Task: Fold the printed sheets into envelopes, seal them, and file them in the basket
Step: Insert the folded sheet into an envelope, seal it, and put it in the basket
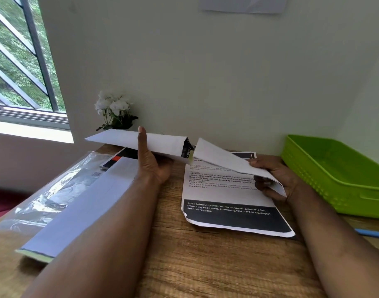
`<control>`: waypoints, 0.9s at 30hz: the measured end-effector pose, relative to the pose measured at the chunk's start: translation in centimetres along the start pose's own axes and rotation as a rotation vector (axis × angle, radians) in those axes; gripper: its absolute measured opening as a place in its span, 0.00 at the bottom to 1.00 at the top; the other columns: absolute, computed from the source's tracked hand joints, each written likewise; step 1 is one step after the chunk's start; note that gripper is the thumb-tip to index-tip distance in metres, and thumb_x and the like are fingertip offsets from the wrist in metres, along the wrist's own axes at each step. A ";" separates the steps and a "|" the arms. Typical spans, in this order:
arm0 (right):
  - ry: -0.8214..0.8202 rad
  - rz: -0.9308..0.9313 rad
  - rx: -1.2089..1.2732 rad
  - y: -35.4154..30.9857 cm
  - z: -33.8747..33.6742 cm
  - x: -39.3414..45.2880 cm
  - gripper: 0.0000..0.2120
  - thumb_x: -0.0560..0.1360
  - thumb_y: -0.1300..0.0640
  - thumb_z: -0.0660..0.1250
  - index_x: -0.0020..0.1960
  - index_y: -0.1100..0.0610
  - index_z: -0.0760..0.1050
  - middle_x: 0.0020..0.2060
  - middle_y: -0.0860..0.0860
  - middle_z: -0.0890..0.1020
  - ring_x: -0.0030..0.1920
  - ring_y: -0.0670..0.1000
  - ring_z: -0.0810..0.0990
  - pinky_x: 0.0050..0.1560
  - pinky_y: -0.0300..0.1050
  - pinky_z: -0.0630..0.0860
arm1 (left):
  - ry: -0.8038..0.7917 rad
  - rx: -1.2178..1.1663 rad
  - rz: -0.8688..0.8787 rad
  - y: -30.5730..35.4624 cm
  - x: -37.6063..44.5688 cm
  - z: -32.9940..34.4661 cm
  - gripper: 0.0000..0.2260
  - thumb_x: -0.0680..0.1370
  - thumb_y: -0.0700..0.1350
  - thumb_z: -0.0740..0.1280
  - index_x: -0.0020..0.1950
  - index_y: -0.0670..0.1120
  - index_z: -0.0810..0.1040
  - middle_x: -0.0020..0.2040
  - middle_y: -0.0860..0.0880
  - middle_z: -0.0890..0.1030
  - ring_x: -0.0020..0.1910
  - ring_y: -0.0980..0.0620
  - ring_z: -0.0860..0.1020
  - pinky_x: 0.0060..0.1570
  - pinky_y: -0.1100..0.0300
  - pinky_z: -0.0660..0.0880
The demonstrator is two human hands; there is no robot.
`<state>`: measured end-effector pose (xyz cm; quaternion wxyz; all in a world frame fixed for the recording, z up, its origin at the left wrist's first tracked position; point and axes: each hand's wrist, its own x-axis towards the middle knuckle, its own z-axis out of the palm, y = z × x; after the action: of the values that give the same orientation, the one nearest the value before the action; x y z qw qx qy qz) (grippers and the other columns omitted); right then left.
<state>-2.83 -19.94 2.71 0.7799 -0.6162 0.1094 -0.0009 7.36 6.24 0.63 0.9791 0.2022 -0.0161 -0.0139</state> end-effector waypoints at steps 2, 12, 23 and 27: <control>0.020 0.044 -0.023 0.0 0.1 -0.2 0.07 0.76 0.64 0.61 0.41 0.60 0.76 0.19 0.49 0.69 0.17 0.43 0.63 0.19 0.31 0.58 | -0.012 -0.004 -0.004 0.0 -0.1 0.0 0.20 0.73 0.59 0.71 0.54 0.46 0.74 0.41 0.47 0.81 0.43 0.48 0.82 0.53 0.46 0.80; 0.015 0.080 -0.014 0.6 0.5 0.5 0.12 0.77 0.63 0.61 0.39 0.58 0.80 0.22 0.49 0.77 0.18 0.42 0.68 0.18 0.30 0.61 | -0.046 -0.021 -0.038 -0.3 -0.2 0.0 0.26 0.70 0.59 0.73 0.59 0.45 0.72 0.44 0.45 0.81 0.51 0.43 0.80 0.55 0.41 0.78; -0.036 0.112 -0.143 0.9 0.1 1.8 0.08 0.65 0.61 0.72 0.44 0.60 0.82 0.31 0.54 0.82 0.25 0.48 0.78 0.19 0.34 0.70 | -0.052 0.005 -0.024 -0.4 0.2 0.1 0.35 0.64 0.55 0.78 0.66 0.47 0.68 0.45 0.45 0.78 0.47 0.41 0.80 0.57 0.35 0.75; -0.033 0.121 -0.147 0.8 0.8 1.6 0.10 0.65 0.61 0.72 0.47 0.61 0.82 0.31 0.53 0.82 0.24 0.46 0.78 0.18 0.34 0.68 | -0.074 0.037 -0.050 -1.0 0.2 0.2 0.33 0.65 0.53 0.76 0.66 0.48 0.68 0.47 0.45 0.77 0.49 0.41 0.78 0.56 0.37 0.75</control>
<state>-1.26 -19.21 1.81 0.7330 -0.6640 0.1332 0.0642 7.51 5.27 0.44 0.9734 0.2197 -0.0473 -0.0452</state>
